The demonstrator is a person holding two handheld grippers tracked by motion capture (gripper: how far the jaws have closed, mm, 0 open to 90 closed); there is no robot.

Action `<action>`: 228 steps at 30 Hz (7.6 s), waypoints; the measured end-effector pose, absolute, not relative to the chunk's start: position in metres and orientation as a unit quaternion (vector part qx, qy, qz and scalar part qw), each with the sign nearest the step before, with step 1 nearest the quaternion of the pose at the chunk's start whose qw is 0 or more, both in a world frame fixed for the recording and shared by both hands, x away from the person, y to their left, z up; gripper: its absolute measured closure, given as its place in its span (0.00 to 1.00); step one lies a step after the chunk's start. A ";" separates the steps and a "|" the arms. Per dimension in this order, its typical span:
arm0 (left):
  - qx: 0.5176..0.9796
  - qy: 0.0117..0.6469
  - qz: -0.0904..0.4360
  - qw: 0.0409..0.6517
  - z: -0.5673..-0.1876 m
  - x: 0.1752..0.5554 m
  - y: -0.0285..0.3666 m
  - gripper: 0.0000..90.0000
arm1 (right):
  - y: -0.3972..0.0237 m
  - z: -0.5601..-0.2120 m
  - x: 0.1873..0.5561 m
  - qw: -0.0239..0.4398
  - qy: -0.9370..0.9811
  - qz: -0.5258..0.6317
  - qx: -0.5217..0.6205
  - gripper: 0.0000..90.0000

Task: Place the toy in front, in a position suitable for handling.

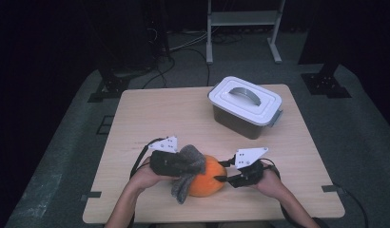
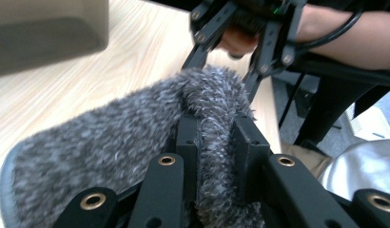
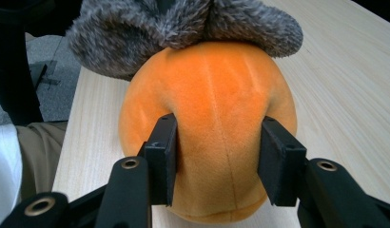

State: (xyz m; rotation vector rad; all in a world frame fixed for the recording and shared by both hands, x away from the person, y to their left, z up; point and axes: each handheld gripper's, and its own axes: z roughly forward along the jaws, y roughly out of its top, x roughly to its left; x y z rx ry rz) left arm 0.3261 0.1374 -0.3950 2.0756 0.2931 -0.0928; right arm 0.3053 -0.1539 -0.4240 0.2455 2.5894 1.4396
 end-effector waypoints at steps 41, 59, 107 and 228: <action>0.878 0.073 -0.010 0.474 -0.368 0.309 0.111 0.84 | -0.136 -0.400 0.293 0.109 0.879 0.457 0.080 0.63; 0.863 0.078 -0.028 0.498 -0.367 0.315 0.115 0.84 | -0.130 -0.409 0.290 0.110 0.877 0.464 0.053 0.64; 0.873 0.099 -0.058 0.475 -0.403 0.309 0.131 0.84 | -0.147 -0.426 0.317 -0.023 0.864 0.483 0.144 0.19; 0.873 0.080 -0.019 0.482 -0.375 0.312 0.118 0.84 | -0.146 -0.425 0.308 0.099 0.878 0.464 0.061 0.56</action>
